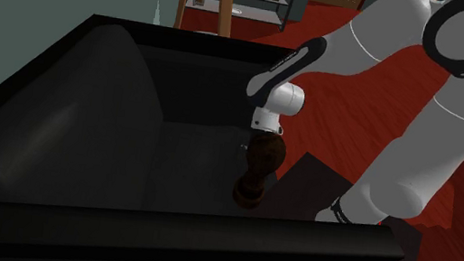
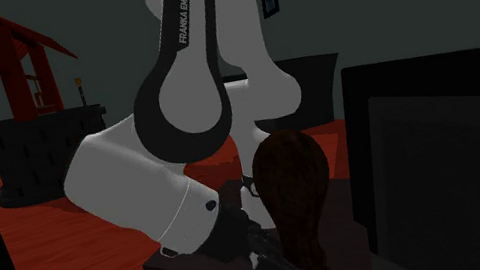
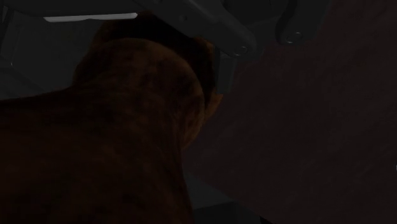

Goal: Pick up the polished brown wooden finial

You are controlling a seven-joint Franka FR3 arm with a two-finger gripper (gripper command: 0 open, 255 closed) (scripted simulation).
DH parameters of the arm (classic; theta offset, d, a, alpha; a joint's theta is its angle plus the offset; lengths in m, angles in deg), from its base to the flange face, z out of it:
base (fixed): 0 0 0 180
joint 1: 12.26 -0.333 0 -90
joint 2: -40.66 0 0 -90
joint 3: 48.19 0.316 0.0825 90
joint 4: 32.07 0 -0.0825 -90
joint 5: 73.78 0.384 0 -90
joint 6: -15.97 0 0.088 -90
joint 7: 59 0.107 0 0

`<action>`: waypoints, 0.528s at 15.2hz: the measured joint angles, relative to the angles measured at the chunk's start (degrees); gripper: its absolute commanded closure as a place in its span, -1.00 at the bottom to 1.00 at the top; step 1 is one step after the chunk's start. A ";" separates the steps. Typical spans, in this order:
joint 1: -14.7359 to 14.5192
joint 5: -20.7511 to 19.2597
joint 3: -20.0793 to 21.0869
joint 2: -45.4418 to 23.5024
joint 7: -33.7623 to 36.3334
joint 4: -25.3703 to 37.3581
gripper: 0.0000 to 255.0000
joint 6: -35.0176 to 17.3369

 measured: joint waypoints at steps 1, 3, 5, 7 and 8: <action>-0.09 0.36 0.11 -0.92 -0.40 0.30 -1.00 -0.50; -0.03 0.51 0.07 -1.68 -0.89 0.50 1.00 -0.88; -0.02 0.56 0.07 -1.82 -1.01 0.57 1.00 -0.88; 0.01 0.56 0.06 -1.81 -1.05 0.57 1.00 -0.87; 0.02 0.55 0.05 -1.81 -1.06 0.57 1.00 -0.85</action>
